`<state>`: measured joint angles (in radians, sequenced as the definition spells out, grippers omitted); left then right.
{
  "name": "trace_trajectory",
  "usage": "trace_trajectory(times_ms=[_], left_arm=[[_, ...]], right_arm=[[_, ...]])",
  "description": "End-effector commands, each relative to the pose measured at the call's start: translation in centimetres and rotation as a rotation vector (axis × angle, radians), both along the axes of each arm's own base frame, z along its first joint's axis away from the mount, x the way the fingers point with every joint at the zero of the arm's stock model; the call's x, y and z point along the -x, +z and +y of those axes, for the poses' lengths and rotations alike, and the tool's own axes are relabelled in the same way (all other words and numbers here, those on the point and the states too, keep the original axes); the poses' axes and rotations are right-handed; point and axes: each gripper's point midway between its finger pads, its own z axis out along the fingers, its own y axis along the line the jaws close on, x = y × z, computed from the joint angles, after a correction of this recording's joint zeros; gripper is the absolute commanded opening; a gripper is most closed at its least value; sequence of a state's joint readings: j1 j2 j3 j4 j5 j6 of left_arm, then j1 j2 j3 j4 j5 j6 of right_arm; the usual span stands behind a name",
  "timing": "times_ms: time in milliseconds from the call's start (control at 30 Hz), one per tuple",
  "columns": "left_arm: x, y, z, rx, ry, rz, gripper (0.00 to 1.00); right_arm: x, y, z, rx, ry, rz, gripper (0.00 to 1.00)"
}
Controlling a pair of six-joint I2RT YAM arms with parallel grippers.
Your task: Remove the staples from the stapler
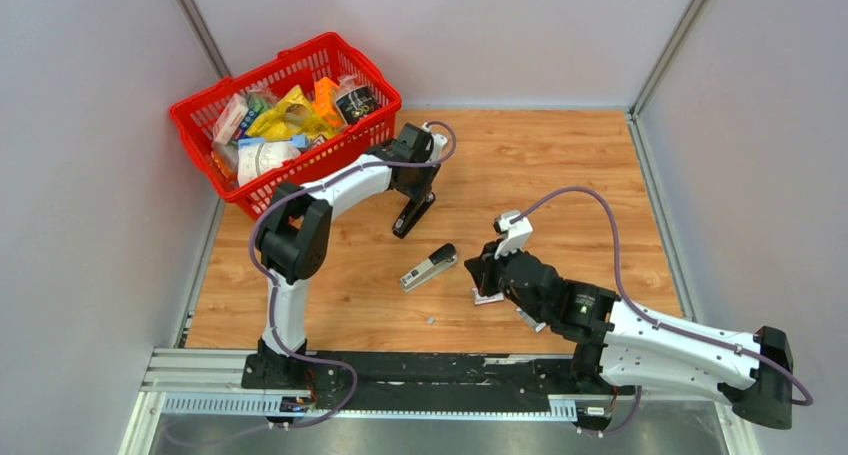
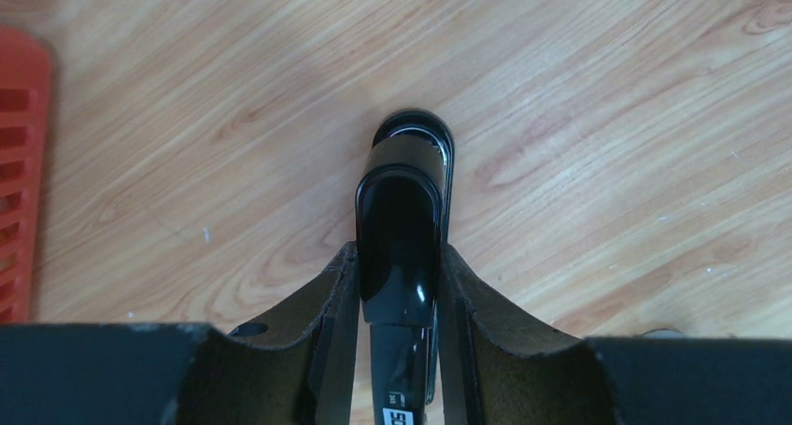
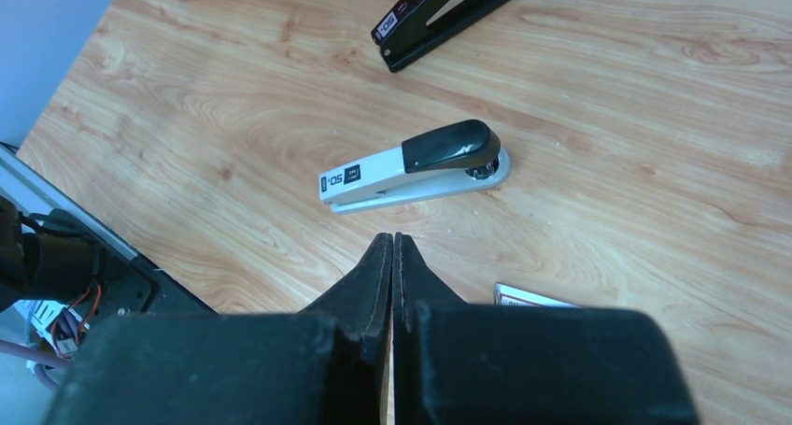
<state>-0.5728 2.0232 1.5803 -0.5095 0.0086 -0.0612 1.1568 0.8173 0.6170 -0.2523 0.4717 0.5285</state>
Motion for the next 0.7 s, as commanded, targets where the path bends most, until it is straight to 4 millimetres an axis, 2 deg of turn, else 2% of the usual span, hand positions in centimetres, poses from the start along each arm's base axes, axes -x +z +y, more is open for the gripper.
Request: trace_trajectory(times_ms=[0, 167, 567, 667], left_arm=[[-1.1, -0.6, -0.6, 0.0, -0.014, -0.011, 0.0], [0.0, -4.2, -0.3, 0.0, 0.012, 0.035, 0.0], [2.9, -9.8, -1.0, -0.048, -0.015, 0.124, 0.0], [3.3, -10.5, -1.0, -0.056, -0.015, 0.139, 0.0]], right_arm=[[0.1, -0.1, 0.2, -0.031, 0.003, 0.01, 0.0], [0.3, -0.8, 0.2, -0.034, 0.003, 0.022, 0.0], [0.5, -1.8, 0.7, -0.034, 0.01, 0.05, 0.0], [0.5, -2.1, 0.7, -0.035, 0.011, 0.058, 0.0]])
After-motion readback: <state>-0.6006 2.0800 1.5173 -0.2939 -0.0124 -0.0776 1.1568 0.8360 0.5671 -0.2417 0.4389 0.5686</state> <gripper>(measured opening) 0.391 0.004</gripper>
